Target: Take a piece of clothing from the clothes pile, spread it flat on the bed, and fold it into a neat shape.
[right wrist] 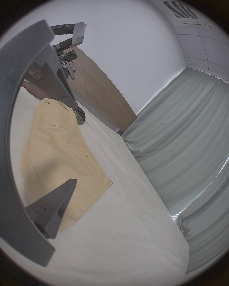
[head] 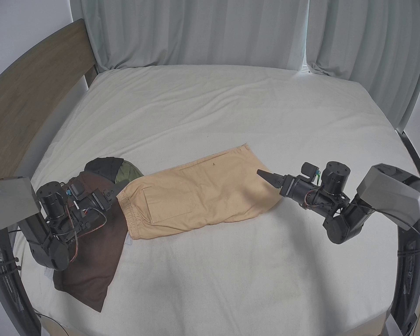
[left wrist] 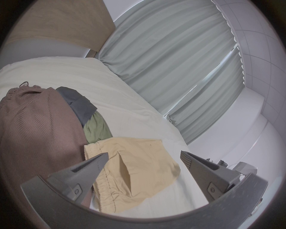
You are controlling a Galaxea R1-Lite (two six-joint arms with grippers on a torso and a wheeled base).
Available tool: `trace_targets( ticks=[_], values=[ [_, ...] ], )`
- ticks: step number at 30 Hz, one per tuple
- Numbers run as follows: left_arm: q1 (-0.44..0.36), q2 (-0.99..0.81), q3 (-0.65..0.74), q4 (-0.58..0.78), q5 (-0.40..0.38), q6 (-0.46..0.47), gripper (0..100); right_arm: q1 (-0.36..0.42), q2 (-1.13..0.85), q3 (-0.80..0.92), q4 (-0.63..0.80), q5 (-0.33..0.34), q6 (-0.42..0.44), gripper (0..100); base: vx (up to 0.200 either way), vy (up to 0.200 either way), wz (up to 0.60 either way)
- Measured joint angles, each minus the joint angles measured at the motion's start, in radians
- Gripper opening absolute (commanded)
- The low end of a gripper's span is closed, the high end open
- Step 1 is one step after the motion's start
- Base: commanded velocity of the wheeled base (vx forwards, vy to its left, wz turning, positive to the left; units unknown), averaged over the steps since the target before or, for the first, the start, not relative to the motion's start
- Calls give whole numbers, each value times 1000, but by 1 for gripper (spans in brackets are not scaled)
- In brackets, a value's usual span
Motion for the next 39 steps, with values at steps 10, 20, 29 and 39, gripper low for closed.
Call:
trace_targets(
  ticks=[10,20,29,39],
  values=[
    [-52,-68,100,1,6,283,100,3,-56,272,-151,0,28,100,0,0,0],
    [-64,-82,168,1,10,544,100,21,-67,314,-86,-37,37,100,0,0,0],
    [-62,-84,180,1,10,546,100,43,9,282,-92,-97,60,100,0,0,0],
    [-60,-83,183,1,10,543,100,83,113,214,-125,-121,131,100,0,0,0]
  ],
)
